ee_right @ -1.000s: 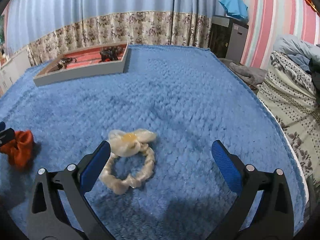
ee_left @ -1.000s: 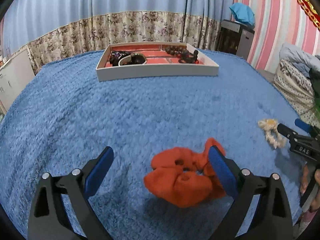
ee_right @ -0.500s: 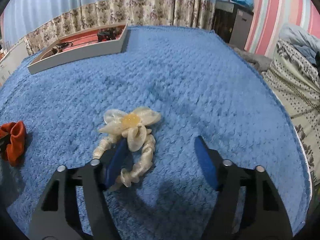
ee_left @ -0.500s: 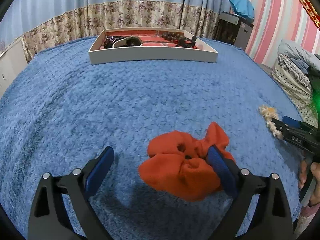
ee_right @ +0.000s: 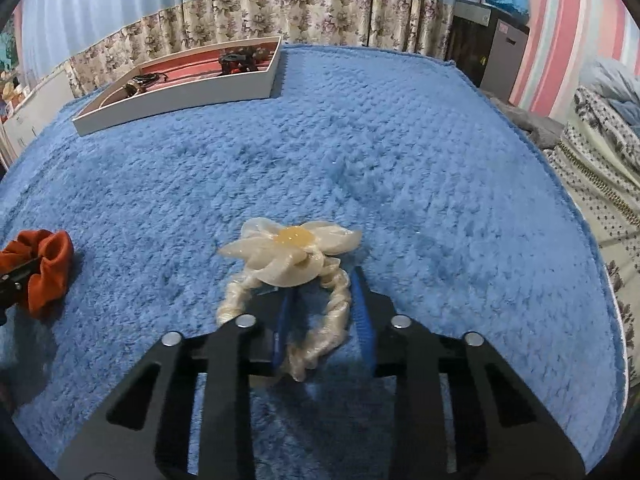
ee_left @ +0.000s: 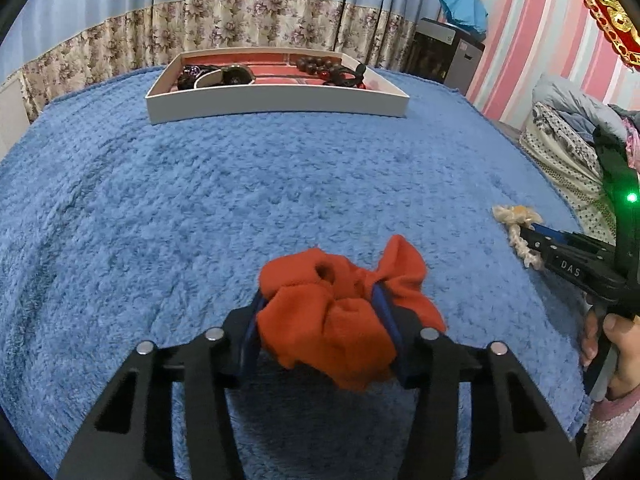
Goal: Organize jewelry
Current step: 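Close left tool on orange scrunchie while right tool grasps flower hair tie, then carry orange scrunchie and flower hair tie over the tray with both tools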
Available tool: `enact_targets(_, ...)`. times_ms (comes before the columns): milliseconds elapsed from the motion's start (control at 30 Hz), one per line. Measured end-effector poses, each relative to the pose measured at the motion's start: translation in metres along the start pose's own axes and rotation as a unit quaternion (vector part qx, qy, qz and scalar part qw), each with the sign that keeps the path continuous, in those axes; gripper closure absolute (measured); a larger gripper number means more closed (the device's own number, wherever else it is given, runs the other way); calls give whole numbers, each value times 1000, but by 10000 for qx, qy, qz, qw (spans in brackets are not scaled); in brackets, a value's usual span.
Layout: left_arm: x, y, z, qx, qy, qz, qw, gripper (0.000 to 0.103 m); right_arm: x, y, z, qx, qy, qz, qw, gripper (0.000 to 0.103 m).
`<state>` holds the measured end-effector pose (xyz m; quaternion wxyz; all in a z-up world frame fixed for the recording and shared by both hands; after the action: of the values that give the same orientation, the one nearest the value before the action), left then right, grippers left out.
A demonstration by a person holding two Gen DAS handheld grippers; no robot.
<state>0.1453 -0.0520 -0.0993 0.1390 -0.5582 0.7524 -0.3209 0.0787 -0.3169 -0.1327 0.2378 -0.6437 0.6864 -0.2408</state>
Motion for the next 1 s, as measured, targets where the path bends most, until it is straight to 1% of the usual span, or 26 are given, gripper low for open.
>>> enact_targets(33,0,0,0,12,-3,-3,10000,59,1,-1,0,0,-20,51,10000,80)
enact_targets(67,0,0,-1,19,-8,-6,10000,60,3,-1,-1,1,-83,129,9999,86)
enact_targets(167,0,0,-1,28,56,-28,10000,70,4,-1,-2,15,-167,178,9997,90)
enact_targets(300,0,-1,-3,36,178,-60,9998,76,6,-1,-5,32,-316,288,9991,92)
enact_targets(467,-4,-6,-8,30,333,-191,9993,79,4,-6,-17,168,-437,293,9985,93)
enact_targets(633,-8,-15,-14,105,163,-145,9997,81,2,-18,-24,317,-459,266,9981,93)
enact_targets(733,-13,-24,-19,154,33,-139,9998,81,0,-31,-28,429,-454,229,9978,93)
enact_targets(867,-19,-45,-30,297,-268,5,9992,81,-5,-56,-32,594,-462,192,9970,93)
enact_targets(1000,-26,-70,-36,418,-514,100,9978,81,-16,-89,-36,799,-474,19,9957,93)
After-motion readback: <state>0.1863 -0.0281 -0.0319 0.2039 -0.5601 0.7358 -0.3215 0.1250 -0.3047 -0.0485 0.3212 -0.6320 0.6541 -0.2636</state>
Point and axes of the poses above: each gripper's, at about its wrist camera, not at the fingertips, and z roughly the way its jaws point, x to its right, y to its underside, the point moved 5 cm from there along z, roughly the way its jaws point, and after that the axes turned 1 degree about -y, right-handed, at the moved point
